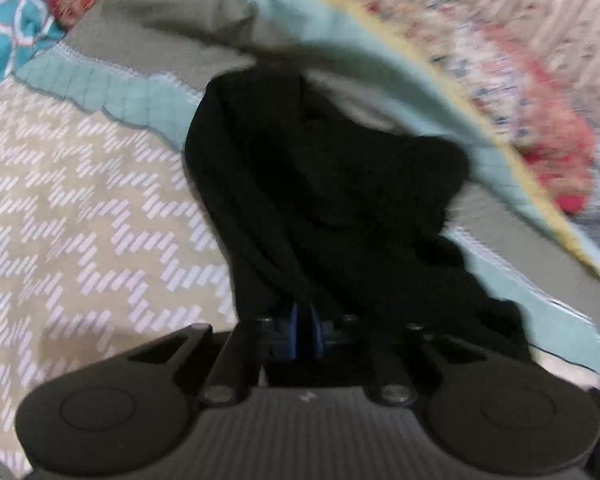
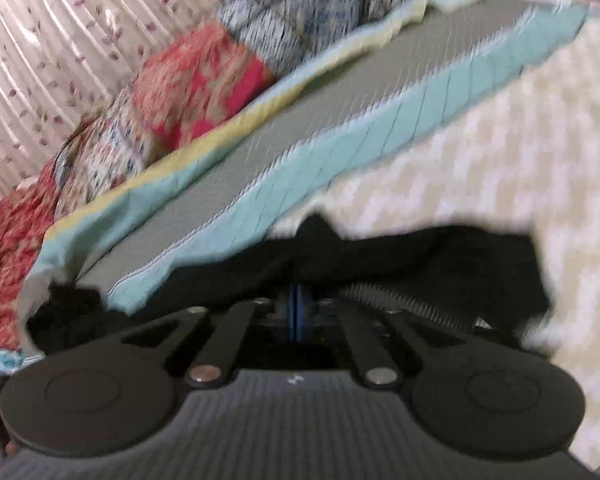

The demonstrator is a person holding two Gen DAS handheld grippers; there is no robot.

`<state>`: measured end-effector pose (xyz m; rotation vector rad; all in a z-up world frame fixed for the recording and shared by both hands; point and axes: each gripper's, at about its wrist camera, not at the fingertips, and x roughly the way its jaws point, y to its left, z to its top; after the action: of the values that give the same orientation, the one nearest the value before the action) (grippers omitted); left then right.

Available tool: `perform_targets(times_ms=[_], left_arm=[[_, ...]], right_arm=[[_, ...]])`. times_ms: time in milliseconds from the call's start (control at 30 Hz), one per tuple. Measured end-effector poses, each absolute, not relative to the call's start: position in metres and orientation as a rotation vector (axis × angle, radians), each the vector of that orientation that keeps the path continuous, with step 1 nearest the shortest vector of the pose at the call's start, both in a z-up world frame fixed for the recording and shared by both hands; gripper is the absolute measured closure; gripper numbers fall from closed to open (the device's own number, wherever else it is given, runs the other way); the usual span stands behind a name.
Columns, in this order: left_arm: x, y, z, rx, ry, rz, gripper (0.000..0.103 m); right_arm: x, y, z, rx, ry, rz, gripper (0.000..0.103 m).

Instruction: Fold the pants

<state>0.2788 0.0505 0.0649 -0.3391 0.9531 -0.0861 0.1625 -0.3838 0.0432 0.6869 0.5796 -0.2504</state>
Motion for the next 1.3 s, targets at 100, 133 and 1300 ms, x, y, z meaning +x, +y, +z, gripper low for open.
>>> perform_targets(times_ms=[100,133,1300], left_arm=[[0.234,0.067,0.097,-0.425,0.890,-0.205,0.096],[0.214,0.073,0.109,-0.453,0.868,-0.250,0.096],[0.186,0.136,0.075,-0.508,0.970,-0.175,0.097]], right_arm=[[0.132,-0.398,0.084,0.600,0.441,-0.299,0.100],[0.117,-0.403,0.098,0.589,0.394,-0.313,0.101],[0.151,-0.376,0.054,0.397,0.780,-0.169,0.089]])
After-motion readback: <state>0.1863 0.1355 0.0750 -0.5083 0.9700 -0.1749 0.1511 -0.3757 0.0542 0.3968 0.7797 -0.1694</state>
